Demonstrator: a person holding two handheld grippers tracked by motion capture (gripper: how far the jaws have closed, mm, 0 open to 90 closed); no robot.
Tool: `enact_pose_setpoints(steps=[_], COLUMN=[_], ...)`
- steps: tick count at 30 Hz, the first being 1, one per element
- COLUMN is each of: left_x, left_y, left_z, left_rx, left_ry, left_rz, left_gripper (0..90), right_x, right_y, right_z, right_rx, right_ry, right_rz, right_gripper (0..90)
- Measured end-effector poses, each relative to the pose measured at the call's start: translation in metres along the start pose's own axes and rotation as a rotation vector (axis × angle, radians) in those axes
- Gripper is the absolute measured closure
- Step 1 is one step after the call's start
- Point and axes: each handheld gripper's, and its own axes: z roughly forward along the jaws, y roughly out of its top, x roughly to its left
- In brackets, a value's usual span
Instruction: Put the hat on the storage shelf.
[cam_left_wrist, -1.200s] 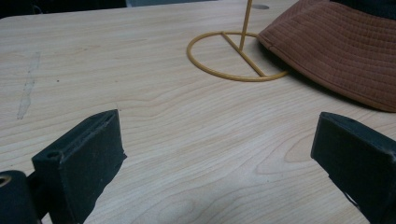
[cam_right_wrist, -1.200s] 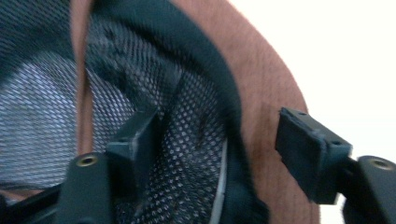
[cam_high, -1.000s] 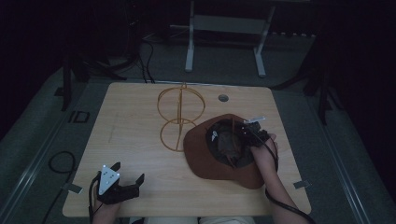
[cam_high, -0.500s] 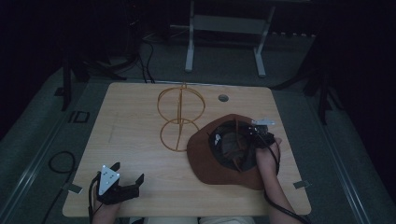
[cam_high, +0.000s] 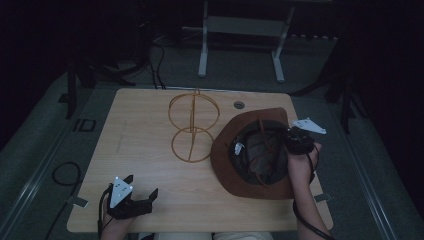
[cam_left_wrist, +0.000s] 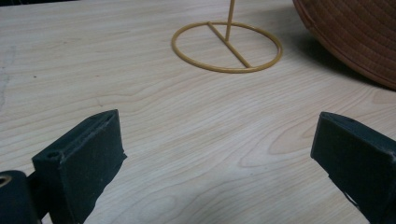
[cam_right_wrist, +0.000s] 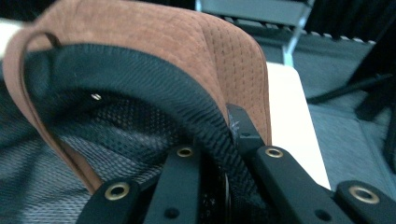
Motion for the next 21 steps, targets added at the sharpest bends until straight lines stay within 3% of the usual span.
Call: enact_pose_setpoints(steps=[3, 5, 9, 15, 21], left_x=[-0.007, -0.013, -0.031, -0.058, -0.077], left_y=[0.001, 0.004, 0.012, 0.029, 0.052], left_z=[0.002, 0.004, 0.009, 0.020, 0.037], left_rx=[0.002, 0.009, 0.017, 0.018, 0.020], left_ry=[-0.021, -0.051, -0.100, -0.169, -0.252], left_rz=[0.000, -0.003, 0.032, 0.074, 0.086], left_gripper=[4.8, 4.8, 4.8, 4.9, 5.1], right_x=[-0.004, -0.004, -0.006, -0.006, -0.007], right_y=[0.009, 0.015, 0.017, 0.003, -0.011], right_z=[-0.018, -0.031, -0.055, -0.066, -0.067], right_rx=[-0.059, -0.089, -0.136, -0.137, -0.116], right_ry=[0.019, 0.006, 0.007, -0.012, -0.010], right_rz=[0.023, 0.003, 0.001, -0.003, -0.002], right_gripper=[84.2, 84.2, 84.2, 84.2, 84.1])
